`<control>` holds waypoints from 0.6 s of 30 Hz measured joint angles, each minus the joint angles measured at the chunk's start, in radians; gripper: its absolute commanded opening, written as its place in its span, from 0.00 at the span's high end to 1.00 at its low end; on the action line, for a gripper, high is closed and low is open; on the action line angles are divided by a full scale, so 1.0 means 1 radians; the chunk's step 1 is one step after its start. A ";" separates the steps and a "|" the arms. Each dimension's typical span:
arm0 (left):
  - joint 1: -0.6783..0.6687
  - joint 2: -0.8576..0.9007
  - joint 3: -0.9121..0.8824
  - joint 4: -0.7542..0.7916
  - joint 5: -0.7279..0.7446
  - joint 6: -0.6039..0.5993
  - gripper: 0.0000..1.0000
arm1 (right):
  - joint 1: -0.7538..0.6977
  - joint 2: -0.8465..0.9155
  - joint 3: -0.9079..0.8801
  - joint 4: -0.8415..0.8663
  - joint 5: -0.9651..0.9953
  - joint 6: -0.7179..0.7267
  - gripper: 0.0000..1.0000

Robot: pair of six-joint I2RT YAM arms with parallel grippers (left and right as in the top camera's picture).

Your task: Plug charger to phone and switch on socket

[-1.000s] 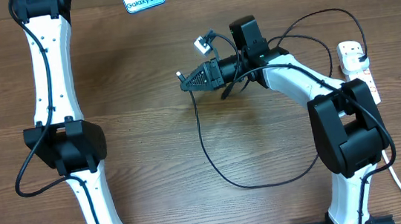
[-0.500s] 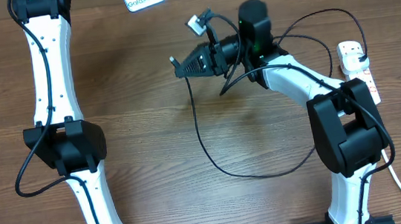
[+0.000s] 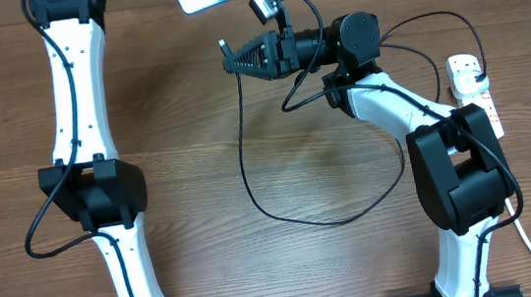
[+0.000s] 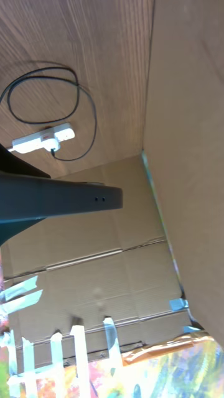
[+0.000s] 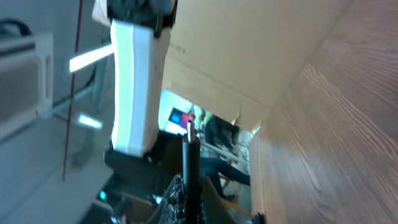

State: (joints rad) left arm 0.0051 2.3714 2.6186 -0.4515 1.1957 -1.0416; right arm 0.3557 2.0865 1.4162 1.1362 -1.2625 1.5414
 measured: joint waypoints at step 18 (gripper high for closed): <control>-0.018 0.000 0.000 -0.118 -0.004 0.077 0.96 | -0.002 0.000 0.000 0.080 0.093 0.044 0.96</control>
State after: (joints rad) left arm -0.0128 2.3714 2.6186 -0.5694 1.1915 -0.9646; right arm 0.3538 2.0869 1.4162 1.2160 -1.1694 1.5852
